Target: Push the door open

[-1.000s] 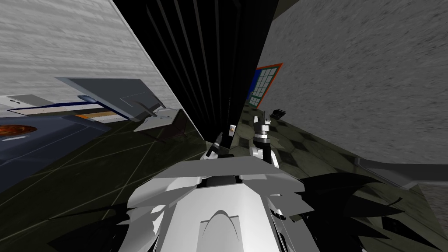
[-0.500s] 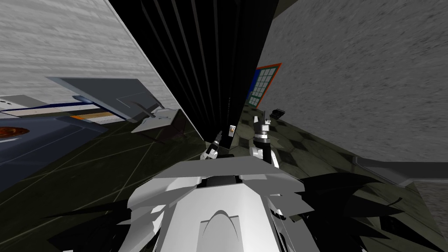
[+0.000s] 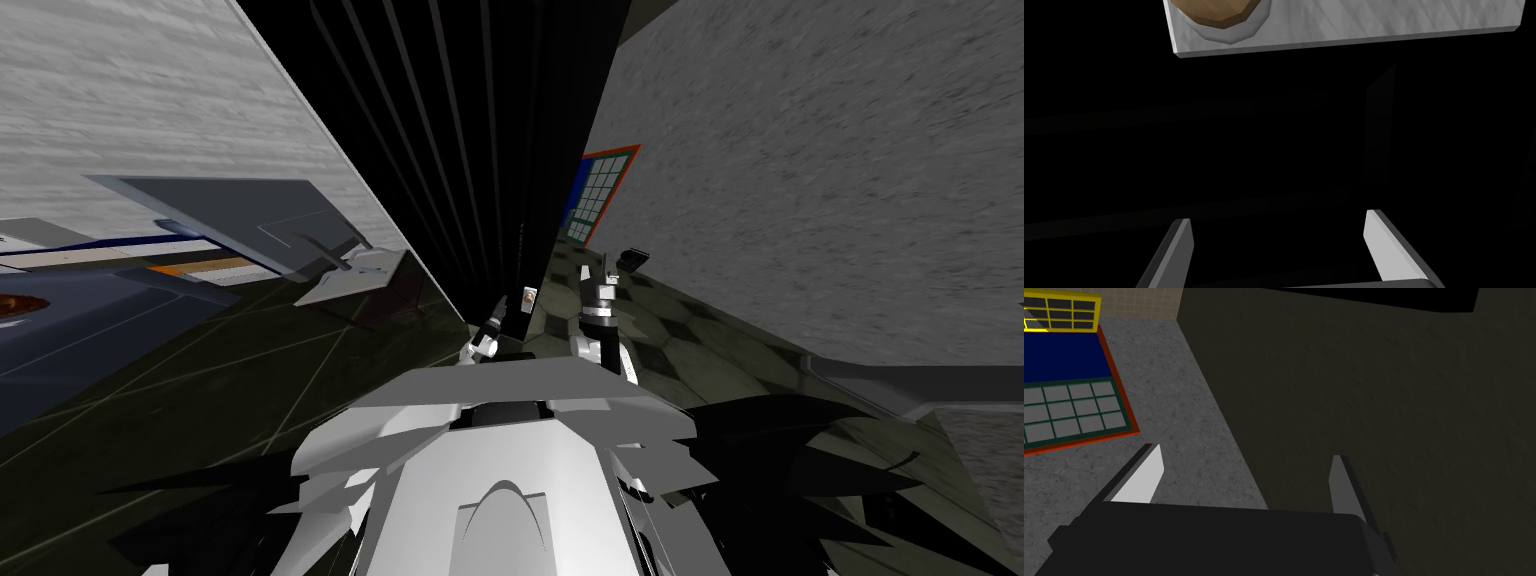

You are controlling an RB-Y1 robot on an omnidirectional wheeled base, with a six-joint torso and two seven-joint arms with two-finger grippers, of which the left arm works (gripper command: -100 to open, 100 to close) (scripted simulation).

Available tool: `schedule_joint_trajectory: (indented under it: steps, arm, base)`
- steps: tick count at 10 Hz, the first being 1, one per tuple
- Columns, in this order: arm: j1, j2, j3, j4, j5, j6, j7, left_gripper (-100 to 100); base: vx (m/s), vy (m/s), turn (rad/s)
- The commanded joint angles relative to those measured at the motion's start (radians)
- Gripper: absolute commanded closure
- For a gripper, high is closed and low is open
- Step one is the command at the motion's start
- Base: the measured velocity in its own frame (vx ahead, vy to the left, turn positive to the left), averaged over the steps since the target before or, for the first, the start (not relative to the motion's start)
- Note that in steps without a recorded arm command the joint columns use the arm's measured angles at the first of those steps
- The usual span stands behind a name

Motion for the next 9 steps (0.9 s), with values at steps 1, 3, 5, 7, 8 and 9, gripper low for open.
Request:
schedule_joint_trajectory:
  steps: [1, 3, 5, 7, 8, 9]
  arm:
    - [-0.021, -0.003, 0.003, 0.013, 0.028, 0.0, -0.015, -100]
    - [-0.061, -0.011, 0.007, 0.044, 0.074, -0.004, -0.037, -100]
    - [-0.096, -0.021, 0.01, 0.071, 0.116, -0.008, -0.057, -100]
    - [-0.135, -0.036, 0.014, 0.101, 0.161, -0.011, -0.079, -100]
    - [-0.15, -0.042, 0.015, 0.112, 0.178, -0.013, -0.087, -100]
    - [-0.165, -0.05, 0.017, 0.124, 0.196, -0.015, -0.096, -100]
  base:
    - [0.006, -0.026, -0.018]
    - [0.011, -0.048, -0.027]
    - [-0.013, -0.082, -0.023]
    - [-0.028, -0.107, -0.023]
    - [-0.037, -0.16, -0.023]
    - [-0.068, -0.195, -0.018]
